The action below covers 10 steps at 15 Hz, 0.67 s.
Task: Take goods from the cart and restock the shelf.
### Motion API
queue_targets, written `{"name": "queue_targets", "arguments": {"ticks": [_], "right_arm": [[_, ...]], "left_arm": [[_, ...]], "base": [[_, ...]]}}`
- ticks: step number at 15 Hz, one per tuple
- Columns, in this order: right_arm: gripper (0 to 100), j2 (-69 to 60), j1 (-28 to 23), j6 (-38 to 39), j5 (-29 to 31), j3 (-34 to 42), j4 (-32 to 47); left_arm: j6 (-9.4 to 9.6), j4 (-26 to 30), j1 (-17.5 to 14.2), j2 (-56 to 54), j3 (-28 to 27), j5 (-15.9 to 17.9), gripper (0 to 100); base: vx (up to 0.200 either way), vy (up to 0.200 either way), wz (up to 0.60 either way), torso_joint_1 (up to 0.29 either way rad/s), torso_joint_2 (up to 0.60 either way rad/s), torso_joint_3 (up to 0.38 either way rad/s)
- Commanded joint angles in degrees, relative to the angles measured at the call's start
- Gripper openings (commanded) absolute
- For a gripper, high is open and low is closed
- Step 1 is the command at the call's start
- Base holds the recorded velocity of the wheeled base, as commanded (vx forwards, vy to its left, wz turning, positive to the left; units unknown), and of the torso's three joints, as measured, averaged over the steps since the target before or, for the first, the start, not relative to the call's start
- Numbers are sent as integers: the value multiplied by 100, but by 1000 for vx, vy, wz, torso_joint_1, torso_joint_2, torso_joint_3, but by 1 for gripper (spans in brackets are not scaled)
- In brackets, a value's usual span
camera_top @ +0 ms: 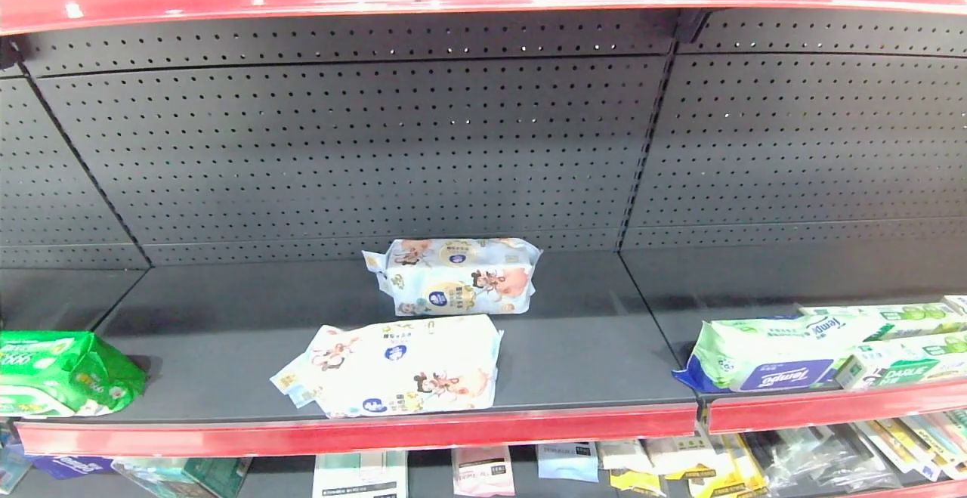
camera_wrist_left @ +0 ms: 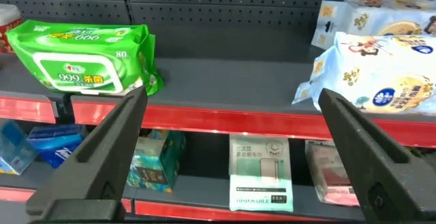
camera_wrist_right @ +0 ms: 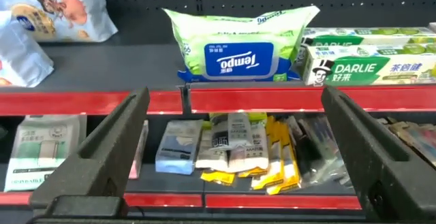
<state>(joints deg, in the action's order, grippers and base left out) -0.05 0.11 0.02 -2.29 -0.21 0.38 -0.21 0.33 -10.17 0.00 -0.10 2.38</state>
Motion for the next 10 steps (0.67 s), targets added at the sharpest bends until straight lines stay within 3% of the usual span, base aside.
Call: {"name": "queue_targets", "arguments": {"ticks": [1, 3, 7, 10], "right_arm": [[100, 14, 7, -64, -17, -6, 6], [100, 66, 15, -442, -184, -14, 6], [100, 189, 33, -328, -298, -199, 24], [100, 2439, 437, 692, -685, -1869, -11]], "left_arm": [[-6, 2, -3, 0, 1, 0, 100], [-6, 2, -3, 0, 1, 0, 100], [-6, 2, -3, 0, 1, 0, 100], [-6, 2, -3, 0, 1, 0, 100]], "base": [[0, 0, 0, 0, 0, 0], [0, 0, 0, 0, 0, 0], [0, 0, 0, 0, 0, 0], [0, 0, 0, 0, 0, 0]]}}
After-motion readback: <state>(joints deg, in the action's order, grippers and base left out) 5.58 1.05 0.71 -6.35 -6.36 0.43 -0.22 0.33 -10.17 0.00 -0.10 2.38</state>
